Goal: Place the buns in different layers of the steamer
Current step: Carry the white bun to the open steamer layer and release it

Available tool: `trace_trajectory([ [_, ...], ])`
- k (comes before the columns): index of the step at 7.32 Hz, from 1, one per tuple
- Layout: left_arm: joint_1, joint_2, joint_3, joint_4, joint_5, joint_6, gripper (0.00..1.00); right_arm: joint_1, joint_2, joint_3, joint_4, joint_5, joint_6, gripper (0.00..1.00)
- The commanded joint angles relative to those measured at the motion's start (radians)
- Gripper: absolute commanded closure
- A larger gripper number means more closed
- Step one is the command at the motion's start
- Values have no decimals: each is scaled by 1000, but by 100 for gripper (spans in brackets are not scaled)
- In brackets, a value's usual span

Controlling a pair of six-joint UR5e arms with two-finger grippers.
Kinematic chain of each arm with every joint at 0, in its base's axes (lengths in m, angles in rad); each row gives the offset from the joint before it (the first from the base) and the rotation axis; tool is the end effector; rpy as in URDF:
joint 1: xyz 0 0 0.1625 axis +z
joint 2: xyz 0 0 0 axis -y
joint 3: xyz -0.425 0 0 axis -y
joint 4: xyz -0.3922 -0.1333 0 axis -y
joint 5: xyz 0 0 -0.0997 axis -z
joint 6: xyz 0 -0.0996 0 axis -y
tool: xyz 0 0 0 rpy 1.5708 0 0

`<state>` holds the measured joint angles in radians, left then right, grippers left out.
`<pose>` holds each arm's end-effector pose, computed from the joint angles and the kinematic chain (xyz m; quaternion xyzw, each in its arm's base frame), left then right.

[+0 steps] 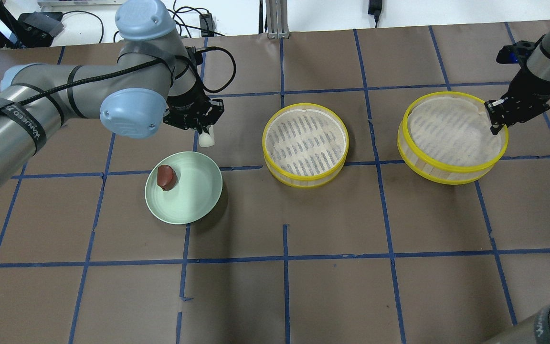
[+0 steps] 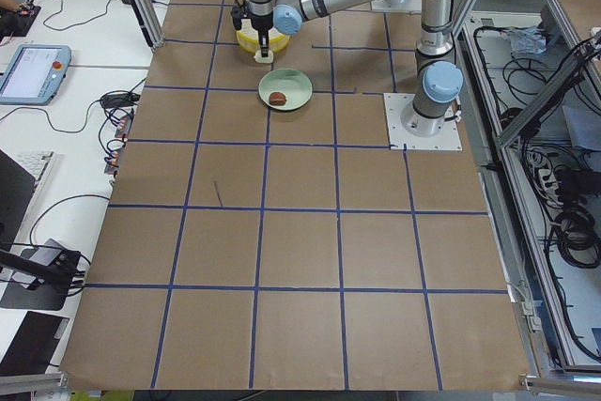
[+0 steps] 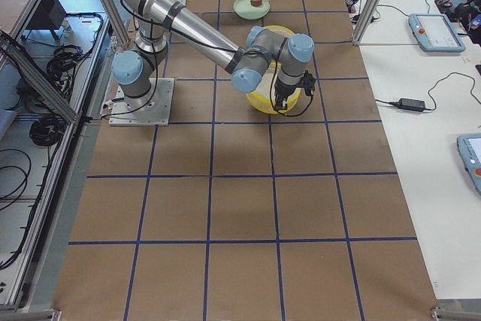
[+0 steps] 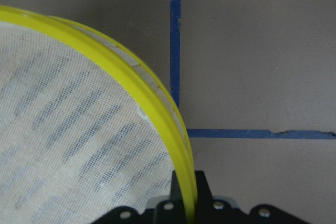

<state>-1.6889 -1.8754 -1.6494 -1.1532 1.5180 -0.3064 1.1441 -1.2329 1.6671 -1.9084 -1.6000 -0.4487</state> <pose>-0.2076 -0.5738 0.3253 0.0935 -0.9951 0.0112 0.0294 -0.1240 -0.5877 0.2898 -0.0117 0.9987 0.0499 0.0073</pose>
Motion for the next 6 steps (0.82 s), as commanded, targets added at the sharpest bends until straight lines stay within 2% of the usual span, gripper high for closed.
trace_trajectory([
  [1,-59,-13,26,19,-76,-127,84,0,1,0,-3,2,-2,92],
  [3,-138,-75,39,165,-128,-260,84,0,0,0,3,0,4,92],
  [6,-233,-186,88,280,-130,-410,84,0,0,2,5,0,2,92],
])
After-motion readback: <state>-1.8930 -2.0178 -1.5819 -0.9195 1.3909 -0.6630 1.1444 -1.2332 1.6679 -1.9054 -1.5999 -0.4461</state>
